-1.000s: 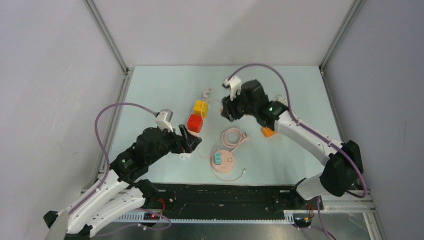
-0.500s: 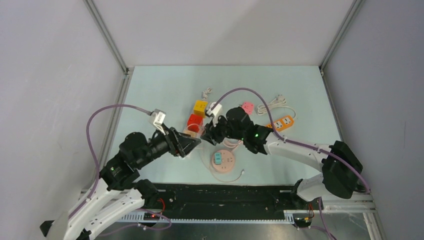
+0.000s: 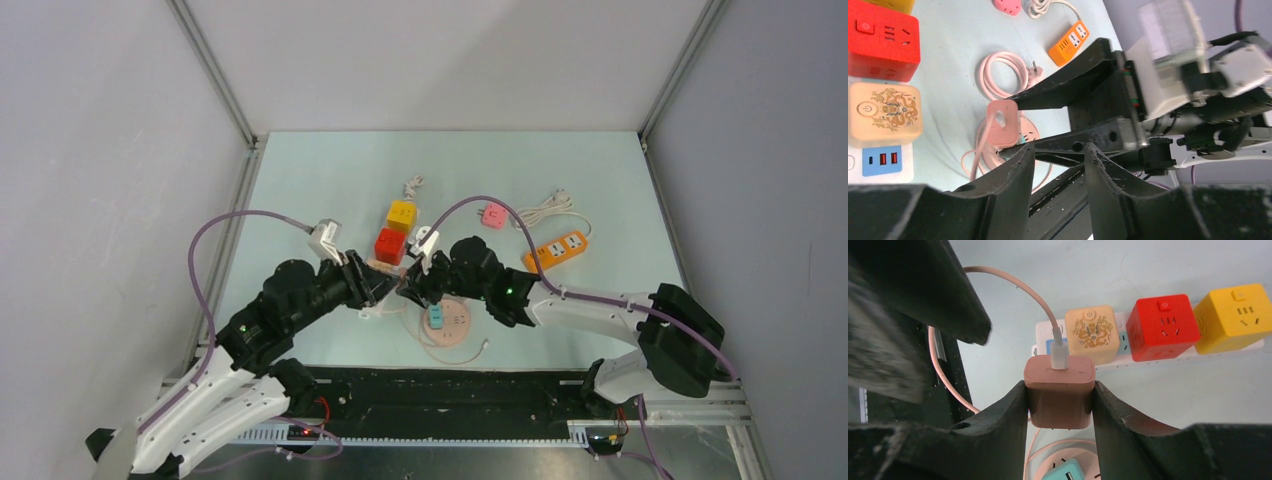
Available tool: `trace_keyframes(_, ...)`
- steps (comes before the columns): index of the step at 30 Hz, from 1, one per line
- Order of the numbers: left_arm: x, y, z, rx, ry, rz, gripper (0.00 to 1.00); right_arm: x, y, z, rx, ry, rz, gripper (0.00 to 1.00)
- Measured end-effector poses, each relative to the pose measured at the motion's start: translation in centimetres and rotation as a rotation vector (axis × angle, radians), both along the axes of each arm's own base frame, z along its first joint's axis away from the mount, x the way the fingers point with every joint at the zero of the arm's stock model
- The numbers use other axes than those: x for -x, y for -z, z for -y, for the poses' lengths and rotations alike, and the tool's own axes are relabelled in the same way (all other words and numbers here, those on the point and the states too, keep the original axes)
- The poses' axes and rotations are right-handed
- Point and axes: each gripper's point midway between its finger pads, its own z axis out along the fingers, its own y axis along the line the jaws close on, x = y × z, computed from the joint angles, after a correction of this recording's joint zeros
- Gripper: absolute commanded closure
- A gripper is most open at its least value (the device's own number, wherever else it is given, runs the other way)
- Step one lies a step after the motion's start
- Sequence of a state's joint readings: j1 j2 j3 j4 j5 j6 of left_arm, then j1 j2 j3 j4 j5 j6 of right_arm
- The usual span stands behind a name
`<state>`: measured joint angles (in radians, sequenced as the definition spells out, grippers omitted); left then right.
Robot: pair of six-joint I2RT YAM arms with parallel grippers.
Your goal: Insert the plug
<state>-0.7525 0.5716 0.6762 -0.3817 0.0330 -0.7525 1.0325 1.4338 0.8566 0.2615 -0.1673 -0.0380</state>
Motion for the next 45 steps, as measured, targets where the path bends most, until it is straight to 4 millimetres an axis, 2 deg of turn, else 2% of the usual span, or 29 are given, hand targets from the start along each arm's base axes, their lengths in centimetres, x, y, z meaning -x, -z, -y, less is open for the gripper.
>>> trace_keyframes(5,-0.3,1.4,-0.5,-0.024,-0.043,-0.038,0.44,0.0,-1.5,-0.1,-0.039,0.004,0.035,0.74)
trace_keyframes(10,-0.7,2.3,-1.3,-0.052,-0.093,-0.064,0.27,0.5,-2.0,-0.2,-0.041,-0.006,0.064,0.72)
trace_keyframes(13,-1.0,3.4,-1.4,-0.09,-0.108,-0.091,0.26,1.2,-2.2,-0.4,-0.031,-0.026,0.092,0.71)
trace_keyframes(16,-1.2,5.1,-1.3,-0.146,-0.108,-0.138,0.28,1.8,-2.3,-0.4,-0.02,-0.042,0.115,0.71)
trace_keyframes(19,-1.2,6.0,-1.0,-0.176,-0.093,-0.165,0.31,2.2,-1.8,-0.1,0.014,-0.056,0.126,0.7)
trace_keyframes(25,-0.7,6.2,-0.7,-0.206,-0.035,-0.15,0.4,2.8,-1.2,0.1,0.054,-0.08,0.117,0.7)
trace_keyframes(31,-0.5,5.9,-0.4,-0.227,0.009,-0.122,0.43,3.2,-1.5,-0.4,0.09,-0.1,0.092,0.7)
trace_keyframes(37,-0.1,6.8,-0.1,-0.245,0.038,-0.158,0.5,3.5,-0.5,-0.4,0.12,-0.108,0.067,0.69)
trace_keyframes(41,0.2,7.1,0.0,-0.248,0.054,-0.173,0.5,3.6,-0.1,-0.6,0.133,-0.11,0.061,0.69)
trace_keyframes(45,0.5,7.7,0.3,-0.257,0.081,-0.203,0.59,3.7,0.5,-0.4,0.159,-0.104,0.057,0.69)
